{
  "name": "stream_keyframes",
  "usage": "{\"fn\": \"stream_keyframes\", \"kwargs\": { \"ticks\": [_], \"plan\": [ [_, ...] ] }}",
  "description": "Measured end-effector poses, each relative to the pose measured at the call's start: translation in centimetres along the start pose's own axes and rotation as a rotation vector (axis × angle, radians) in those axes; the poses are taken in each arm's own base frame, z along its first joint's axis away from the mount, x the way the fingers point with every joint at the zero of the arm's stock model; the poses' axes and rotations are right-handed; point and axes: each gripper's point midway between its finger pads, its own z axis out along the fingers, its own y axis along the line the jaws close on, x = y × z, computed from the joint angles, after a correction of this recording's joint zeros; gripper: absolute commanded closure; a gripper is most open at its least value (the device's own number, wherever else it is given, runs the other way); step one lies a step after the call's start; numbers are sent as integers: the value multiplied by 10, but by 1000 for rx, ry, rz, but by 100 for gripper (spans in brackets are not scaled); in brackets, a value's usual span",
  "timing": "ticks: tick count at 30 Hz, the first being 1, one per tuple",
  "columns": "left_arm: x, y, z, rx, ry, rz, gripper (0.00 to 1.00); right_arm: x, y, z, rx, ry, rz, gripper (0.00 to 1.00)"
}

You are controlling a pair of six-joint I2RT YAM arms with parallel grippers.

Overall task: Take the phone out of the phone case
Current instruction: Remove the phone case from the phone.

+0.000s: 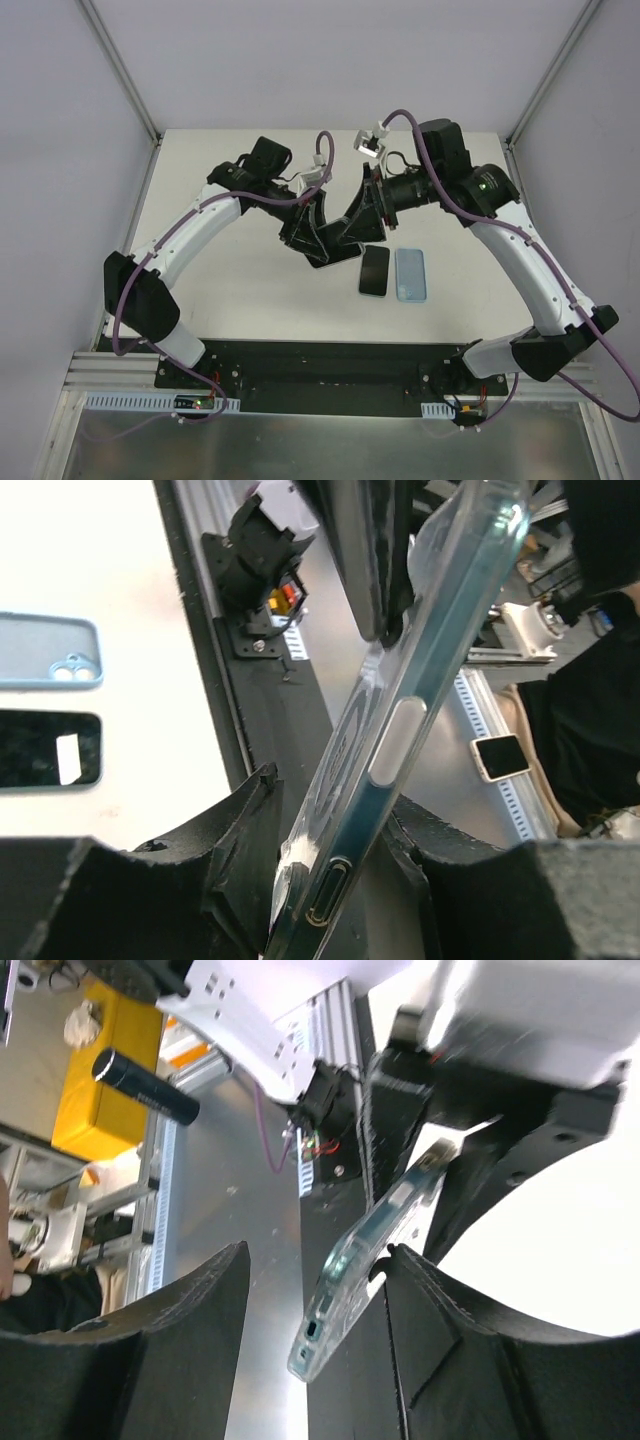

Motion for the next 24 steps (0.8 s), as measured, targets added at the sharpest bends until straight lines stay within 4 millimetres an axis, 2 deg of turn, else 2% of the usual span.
{"fn": "stream_keyframes", "kwargs": {
  "ticks": [3,7,16,24],
  "plan": [
    [3,5,-2,-59,22,7,100,-15,-9,-2,38,-53,5,43],
    [4,11,-5,-124,42,20,100,-23,-21,-2,78,-89,32,44],
    [9,23,-10,-218,73,17,100,-18,-48,4,112,-121,117,46],
    [10,27,-11,-245,83,19,100,-14,-63,3,132,-137,148,46]
  ]
}}
